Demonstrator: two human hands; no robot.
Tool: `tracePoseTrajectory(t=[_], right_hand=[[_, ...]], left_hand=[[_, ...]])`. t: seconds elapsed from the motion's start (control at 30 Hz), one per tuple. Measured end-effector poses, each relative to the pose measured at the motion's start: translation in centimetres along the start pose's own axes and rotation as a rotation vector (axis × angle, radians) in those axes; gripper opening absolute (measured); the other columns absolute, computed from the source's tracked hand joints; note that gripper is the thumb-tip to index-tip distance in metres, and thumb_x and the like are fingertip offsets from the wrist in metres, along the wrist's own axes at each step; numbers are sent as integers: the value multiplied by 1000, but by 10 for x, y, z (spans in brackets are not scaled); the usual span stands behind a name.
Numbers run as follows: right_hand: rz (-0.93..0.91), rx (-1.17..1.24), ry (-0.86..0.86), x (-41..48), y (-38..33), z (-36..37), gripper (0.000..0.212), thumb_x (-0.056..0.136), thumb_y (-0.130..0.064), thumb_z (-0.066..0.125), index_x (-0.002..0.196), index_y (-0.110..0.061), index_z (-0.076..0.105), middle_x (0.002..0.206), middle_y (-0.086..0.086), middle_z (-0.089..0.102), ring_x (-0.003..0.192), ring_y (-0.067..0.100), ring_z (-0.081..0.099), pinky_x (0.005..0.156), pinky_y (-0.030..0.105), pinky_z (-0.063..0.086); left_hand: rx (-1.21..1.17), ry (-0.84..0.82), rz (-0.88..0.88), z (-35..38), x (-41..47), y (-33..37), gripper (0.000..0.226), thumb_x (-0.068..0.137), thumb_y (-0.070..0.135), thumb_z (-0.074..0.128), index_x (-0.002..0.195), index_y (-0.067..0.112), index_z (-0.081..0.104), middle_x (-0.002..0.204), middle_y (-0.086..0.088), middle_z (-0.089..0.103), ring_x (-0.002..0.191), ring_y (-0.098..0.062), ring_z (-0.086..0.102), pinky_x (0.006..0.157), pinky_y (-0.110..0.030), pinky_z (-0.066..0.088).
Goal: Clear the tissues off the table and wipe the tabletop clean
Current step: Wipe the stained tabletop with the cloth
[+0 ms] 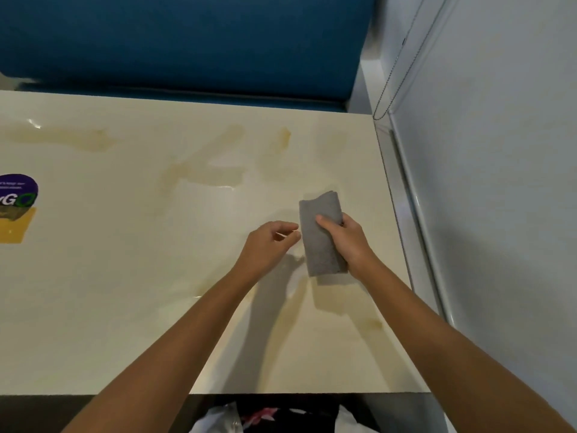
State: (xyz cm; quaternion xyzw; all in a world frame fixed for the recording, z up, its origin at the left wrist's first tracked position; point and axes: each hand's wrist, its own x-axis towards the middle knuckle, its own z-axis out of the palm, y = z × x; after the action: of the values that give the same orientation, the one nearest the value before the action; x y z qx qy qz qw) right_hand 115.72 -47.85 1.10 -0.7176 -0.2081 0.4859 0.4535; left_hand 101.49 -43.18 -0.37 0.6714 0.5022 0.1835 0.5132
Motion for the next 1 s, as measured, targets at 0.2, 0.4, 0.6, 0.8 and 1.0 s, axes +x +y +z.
tracePoseTrajectory(t=[0.2,0.4,0.6,0.8,1.0], right_hand=[[-281,-389,241,4,15,-69,20,92,-21,55,107,-8,54,94,4,55,83,19,52,58,13,40],[-613,-1029,406,-6,47,-114,32,87,-7,56,119,-11,59,102,9,55,80,27,57,56,31,44],[-501,-1073,153,-35,98,-91,59,89,-54,31,133,-20,49,113,4,51,95,21,51,62,30,47],[-575,-1156,255,-63,136,-88,49,89,-47,35,114,-14,63,106,6,59,85,22,57,72,32,47],[-460,-980,386,-60,137,-55,54,93,-38,26,135,-10,45,148,4,35,134,16,30,112,30,23]], left_hand=[[557,111,287,11,-8,-31,57,81,54,46,121,16,60,127,0,55,117,-18,50,94,-27,35],[849,4,274,1,-10,-70,100,73,85,20,138,13,43,147,-5,37,138,-28,29,115,-43,19],[870,-73,144,4,-15,-74,127,45,98,-2,149,25,10,158,4,-1,144,-21,-11,114,-37,-10],[875,-79,151,4,-16,-73,130,42,98,-5,150,26,5,158,5,-6,144,-21,-15,114,-38,-11],[901,-91,142,4,-14,-74,123,48,95,7,150,26,0,157,5,-11,143,-21,-18,114,-39,-12]])
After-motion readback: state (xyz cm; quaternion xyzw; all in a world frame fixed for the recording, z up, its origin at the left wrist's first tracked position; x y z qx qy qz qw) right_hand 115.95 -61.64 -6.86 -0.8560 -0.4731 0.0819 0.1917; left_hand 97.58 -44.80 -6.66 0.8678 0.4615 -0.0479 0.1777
